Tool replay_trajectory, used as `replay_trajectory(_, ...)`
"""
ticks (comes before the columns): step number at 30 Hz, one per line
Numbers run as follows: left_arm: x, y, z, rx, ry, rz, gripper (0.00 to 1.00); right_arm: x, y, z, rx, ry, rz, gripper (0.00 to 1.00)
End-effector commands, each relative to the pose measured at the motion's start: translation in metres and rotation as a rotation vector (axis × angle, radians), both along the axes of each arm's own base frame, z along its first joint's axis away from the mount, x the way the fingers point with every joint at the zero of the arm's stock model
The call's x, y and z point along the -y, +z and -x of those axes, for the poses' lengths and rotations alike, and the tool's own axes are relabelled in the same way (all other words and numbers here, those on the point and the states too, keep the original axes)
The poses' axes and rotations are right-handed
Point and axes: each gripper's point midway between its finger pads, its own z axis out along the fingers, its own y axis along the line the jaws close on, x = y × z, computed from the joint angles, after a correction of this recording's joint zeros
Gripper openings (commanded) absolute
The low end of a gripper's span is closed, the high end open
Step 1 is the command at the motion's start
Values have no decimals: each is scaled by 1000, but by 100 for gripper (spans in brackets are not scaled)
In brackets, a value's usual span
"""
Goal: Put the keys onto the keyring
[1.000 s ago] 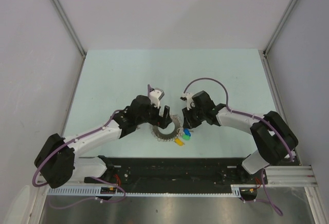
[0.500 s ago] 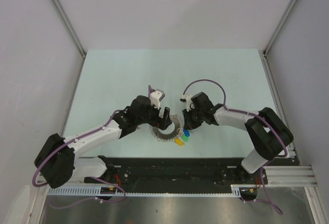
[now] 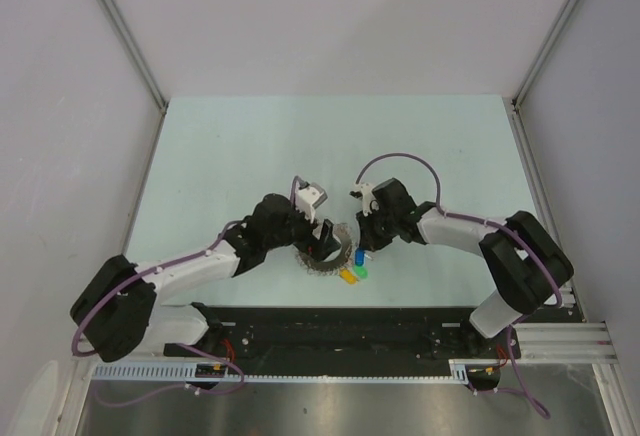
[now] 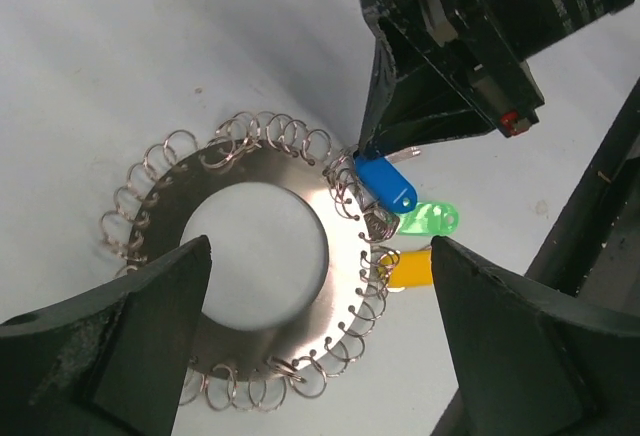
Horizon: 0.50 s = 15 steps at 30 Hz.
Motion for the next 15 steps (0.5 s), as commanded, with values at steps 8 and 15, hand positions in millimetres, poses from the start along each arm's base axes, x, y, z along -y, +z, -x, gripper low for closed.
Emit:
replay_trajectory(8,37,8,-4,323,-317,78,93,5,44,-16,177,23,-33,0)
replay_trajectory(15,52,12,-6,395,-434,74,77,9,65,-21,271,50,-30,0)
